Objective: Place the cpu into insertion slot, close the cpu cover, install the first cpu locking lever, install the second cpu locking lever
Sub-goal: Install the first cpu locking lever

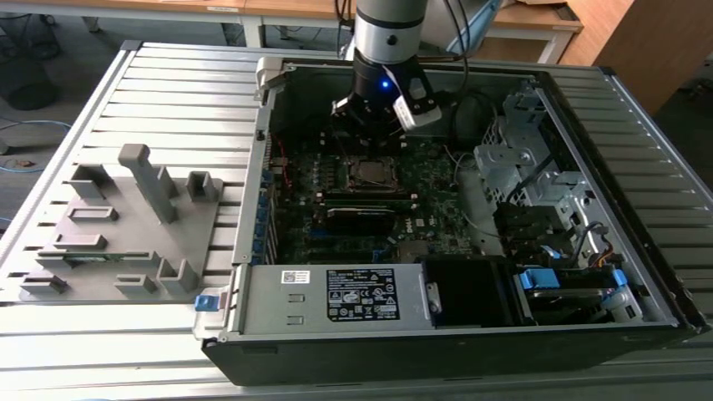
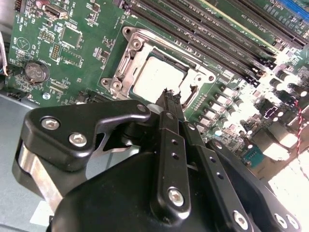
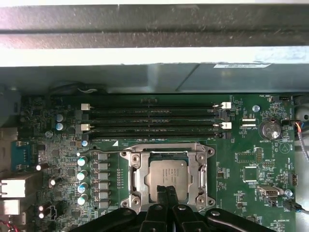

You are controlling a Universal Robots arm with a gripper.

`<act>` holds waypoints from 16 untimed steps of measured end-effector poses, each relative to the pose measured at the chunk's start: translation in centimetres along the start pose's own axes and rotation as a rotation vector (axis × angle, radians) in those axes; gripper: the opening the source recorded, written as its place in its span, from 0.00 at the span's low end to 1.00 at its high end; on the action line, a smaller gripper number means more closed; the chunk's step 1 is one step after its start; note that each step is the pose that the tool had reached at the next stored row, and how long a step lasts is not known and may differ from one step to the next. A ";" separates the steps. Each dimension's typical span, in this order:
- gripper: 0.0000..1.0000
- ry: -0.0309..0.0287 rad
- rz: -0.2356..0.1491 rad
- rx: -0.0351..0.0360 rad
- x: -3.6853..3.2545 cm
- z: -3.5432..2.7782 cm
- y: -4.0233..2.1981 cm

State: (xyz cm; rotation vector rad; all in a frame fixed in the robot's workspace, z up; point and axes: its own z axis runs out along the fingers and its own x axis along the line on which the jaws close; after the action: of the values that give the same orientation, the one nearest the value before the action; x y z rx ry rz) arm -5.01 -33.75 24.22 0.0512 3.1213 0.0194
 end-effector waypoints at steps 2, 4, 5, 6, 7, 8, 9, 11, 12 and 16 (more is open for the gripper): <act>0.11 -0.0001 0.000 -0.0001 0.00 0.00 0.00; 0.11 0.0000 0.000 -0.0001 0.00 0.00 0.00; 0.11 0.0001 0.000 0.0001 0.03 -0.01 0.00; 0.11 0.0000 0.000 0.0002 0.10 -0.02 0.00; 0.11 -0.0002 0.000 0.0002 0.21 -0.02 -0.01; 0.11 -0.0005 0.000 0.0001 0.32 -0.01 -0.01; 0.11 -0.0008 0.000 0.0001 0.44 -0.02 -0.02; 0.11 -0.0014 0.000 0.0001 0.69 -0.02 -0.03; 0.11 -0.0017 0.000 0.0001 0.83 -0.02 -0.03; 0.11 -0.0033 0.000 0.0000 1.45 -0.02 -0.05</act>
State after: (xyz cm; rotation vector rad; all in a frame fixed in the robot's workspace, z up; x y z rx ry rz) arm -6.46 -33.75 24.21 0.0511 3.1180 0.0193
